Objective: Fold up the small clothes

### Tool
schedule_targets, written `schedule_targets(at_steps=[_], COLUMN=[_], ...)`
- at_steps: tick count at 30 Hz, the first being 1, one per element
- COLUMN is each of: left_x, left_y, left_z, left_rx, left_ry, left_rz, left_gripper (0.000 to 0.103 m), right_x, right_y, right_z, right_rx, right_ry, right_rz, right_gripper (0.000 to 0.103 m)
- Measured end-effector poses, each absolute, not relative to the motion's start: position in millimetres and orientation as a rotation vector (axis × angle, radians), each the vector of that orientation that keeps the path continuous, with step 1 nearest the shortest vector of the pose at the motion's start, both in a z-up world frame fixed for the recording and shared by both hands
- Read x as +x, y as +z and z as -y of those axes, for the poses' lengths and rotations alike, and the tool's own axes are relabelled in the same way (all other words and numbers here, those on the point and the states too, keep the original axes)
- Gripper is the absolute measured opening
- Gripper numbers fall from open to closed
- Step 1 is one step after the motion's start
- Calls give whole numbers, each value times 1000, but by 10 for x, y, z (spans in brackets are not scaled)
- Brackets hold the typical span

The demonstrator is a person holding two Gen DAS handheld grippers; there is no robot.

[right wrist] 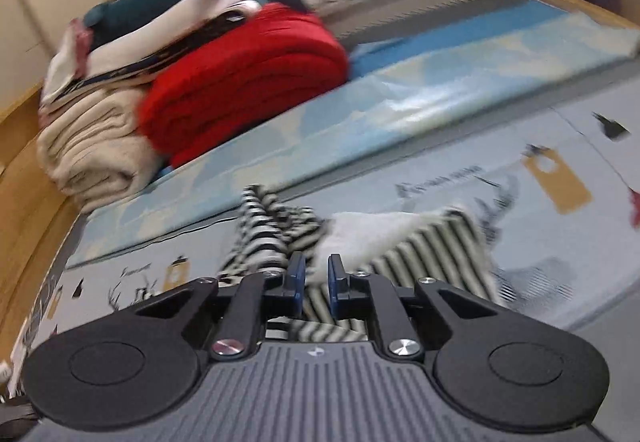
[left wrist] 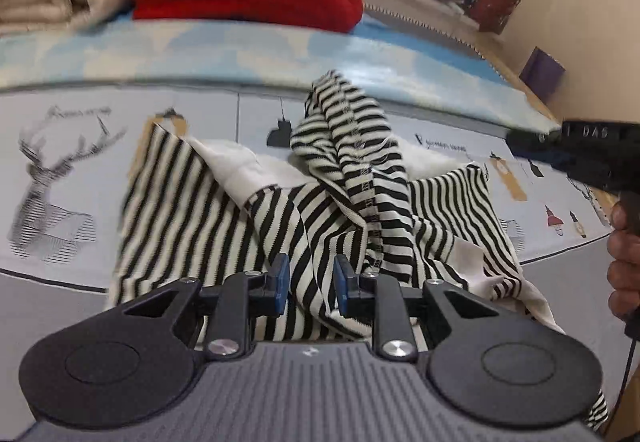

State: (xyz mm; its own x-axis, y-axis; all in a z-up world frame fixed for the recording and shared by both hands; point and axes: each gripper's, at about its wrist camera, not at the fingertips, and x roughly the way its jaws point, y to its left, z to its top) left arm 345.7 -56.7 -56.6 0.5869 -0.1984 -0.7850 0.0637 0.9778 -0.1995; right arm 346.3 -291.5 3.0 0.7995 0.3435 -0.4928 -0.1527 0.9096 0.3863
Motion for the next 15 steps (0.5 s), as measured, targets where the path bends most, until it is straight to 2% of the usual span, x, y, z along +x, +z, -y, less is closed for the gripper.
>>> schedule_targets(at_steps=[4,5,6,8,10,15], left_x=[3650,3693,3731,3760,3781,3862], left_y=[-901,-973,-1032,-1099,-1115,-1212], left_z=[404,372,341,311,329,372], left_rx=[-270,-305,-342,-384,-385,-365], left_ry=[-98,-81,-66,-61,-58,-23], left_rz=[-1039,-1069,-1086,-1098,-1107,-1132], left_gripper=[27,27,27,29,33,34], right_x=[3703,3800,3894,4091,4299,4662], right_y=[3,-21,-48,-115,-211,-499], right_z=[2592,2511,2451,2319,2208,2018], right_rx=[277,265,256,245,238,259], right_ry=[340,362,374,383,379,359], right_rz=[-576,-581,-593,-614,-632,-690], right_gripper=[16,24,37,52,55,55])
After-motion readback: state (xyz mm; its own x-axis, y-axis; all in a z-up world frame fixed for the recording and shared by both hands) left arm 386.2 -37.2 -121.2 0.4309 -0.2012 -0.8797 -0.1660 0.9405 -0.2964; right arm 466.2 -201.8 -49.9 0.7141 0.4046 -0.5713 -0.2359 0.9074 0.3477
